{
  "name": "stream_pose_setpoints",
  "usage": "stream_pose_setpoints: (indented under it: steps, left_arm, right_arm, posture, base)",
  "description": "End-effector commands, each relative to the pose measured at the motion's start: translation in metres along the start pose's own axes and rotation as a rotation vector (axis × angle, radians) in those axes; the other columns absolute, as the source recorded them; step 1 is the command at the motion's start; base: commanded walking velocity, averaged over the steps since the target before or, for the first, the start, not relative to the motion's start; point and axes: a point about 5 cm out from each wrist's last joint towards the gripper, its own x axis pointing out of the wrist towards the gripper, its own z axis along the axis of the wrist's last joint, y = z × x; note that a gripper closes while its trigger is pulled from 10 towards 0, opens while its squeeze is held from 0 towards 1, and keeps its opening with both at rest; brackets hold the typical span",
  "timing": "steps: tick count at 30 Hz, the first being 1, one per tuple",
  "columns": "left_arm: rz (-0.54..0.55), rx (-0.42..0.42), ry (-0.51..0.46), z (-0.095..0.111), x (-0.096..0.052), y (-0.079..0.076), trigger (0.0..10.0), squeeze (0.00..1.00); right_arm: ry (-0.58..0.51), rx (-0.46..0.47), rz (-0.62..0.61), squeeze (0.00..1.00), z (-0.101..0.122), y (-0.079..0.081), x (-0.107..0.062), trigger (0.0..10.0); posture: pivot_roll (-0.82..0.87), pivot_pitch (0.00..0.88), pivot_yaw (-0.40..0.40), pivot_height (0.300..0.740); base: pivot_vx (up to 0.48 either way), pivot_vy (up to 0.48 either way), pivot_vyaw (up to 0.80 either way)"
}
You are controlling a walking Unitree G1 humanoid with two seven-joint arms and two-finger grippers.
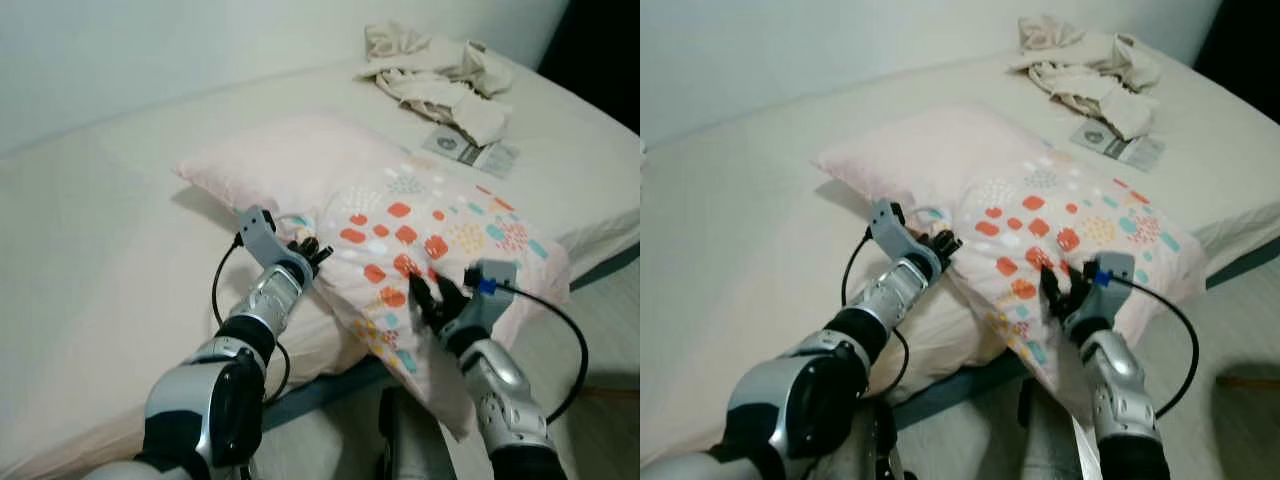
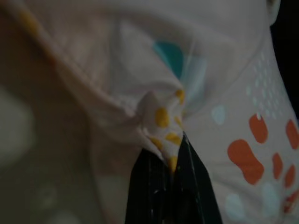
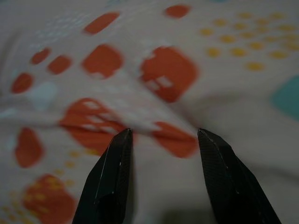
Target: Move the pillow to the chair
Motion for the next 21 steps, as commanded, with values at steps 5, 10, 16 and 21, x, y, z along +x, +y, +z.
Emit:
stream_pose_setpoints:
  steps: [5, 10, 16, 21]
  left_arm:
    - [0.226, 0.059, -0.242, 0.075, -0.022, 0.072, 0.0, 0.0]
    - [0.347, 0.065, -0.367, 0.112, -0.047, 0.111, 0.0, 0.0]
    - [0.57, 0.124, -0.542, 0.156, -0.112, 0.179, 0.0, 0.0]
    - [0.695, 0.181, -0.562, 0.155, -0.148, 0.211, 0.0, 0.0]
  right_arm:
    - [0.035, -0.005, -0.057, 0.0, -0.003, -0.016, 0.001, 10.0]
    - [0.02, -0.005, -0.033, 0.0, 0.002, -0.01, 0.01, 10.0]
    - [0.001, -0.01, 0.025, 0.0, 0.009, 0.001, 0.023, 10.0]
    - [-0.002, -0.008, 0.029, 0.0, 0.01, 0.001, 0.026, 10.0]
  posture:
    - [-0.12, 0.194, 0.017, 0.59]
    - [-0.11, 0.186, 0.001, 0.59]
    - [-0.08, 0.177, -0.027, 0.59]
    - [-0.08, 0.172, -0.032, 0.59]
  base:
    - [0.0, 0.0, 0.0]
    - [0.0, 0.0, 0.0]
    - [0.0, 0.0, 0.0]
    - [0.0, 0.0, 0.0]
